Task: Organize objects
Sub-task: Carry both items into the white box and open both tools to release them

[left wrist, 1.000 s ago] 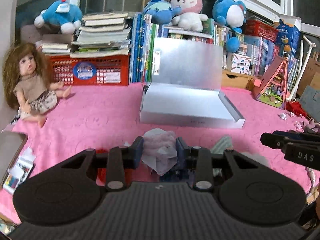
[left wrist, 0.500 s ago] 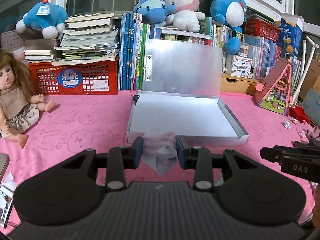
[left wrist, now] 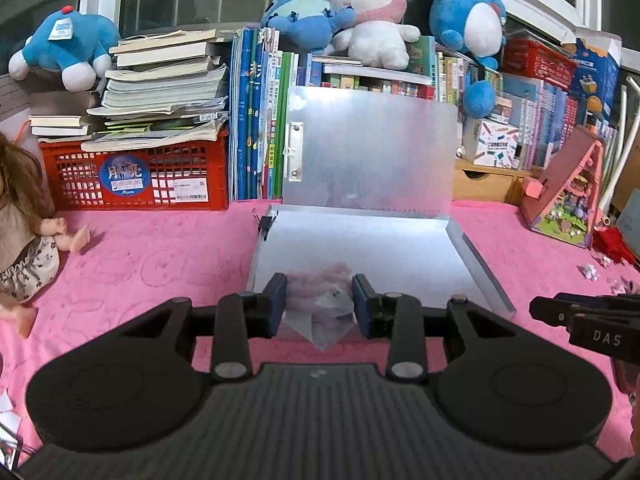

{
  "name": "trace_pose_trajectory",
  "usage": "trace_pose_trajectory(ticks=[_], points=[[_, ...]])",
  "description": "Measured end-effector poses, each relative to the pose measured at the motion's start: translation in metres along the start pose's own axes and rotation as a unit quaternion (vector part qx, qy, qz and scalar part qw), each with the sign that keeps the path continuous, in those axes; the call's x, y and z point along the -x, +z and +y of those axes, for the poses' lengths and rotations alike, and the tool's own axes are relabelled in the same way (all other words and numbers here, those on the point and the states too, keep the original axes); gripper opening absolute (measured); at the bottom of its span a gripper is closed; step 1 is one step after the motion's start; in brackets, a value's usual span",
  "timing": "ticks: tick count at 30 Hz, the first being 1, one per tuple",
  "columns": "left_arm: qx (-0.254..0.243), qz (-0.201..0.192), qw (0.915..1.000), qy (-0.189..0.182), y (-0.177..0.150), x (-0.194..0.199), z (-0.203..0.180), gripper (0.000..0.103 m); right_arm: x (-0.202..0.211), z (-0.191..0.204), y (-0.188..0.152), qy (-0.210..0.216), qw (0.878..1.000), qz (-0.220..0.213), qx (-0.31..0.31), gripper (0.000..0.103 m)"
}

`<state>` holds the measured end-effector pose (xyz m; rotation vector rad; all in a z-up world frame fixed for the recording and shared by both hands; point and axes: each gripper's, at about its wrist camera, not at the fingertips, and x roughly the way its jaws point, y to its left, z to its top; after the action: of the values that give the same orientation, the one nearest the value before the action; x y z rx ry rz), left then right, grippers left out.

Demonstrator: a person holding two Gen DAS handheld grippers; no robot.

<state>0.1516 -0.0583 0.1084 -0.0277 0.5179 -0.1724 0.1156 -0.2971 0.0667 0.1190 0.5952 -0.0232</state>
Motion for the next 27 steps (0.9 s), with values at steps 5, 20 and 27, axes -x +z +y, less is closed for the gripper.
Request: trace_pose_trajectory(ticks=[5, 20, 27], points=[[0.008, 0.005, 1.0000, -0.001, 0.013, -0.022, 0.003, 0.041, -0.017, -0.002, 0.013, -0.001, 1.000, 0.005, 0.000, 0.036], [0.016, 0.063, 0.9977, 0.018, 0.022, -0.121, 0.007, 0.041, -0.108, -0.005, 0.047, 0.034, 0.996, 0.077, 0.005, 0.036], [0.001, 0.093, 0.9955, 0.019, 0.020, -0.159, 0.001, 0.041, -0.144, -0.001, 0.044, 0.032, 0.993, 0.117, -0.001, 0.036]])
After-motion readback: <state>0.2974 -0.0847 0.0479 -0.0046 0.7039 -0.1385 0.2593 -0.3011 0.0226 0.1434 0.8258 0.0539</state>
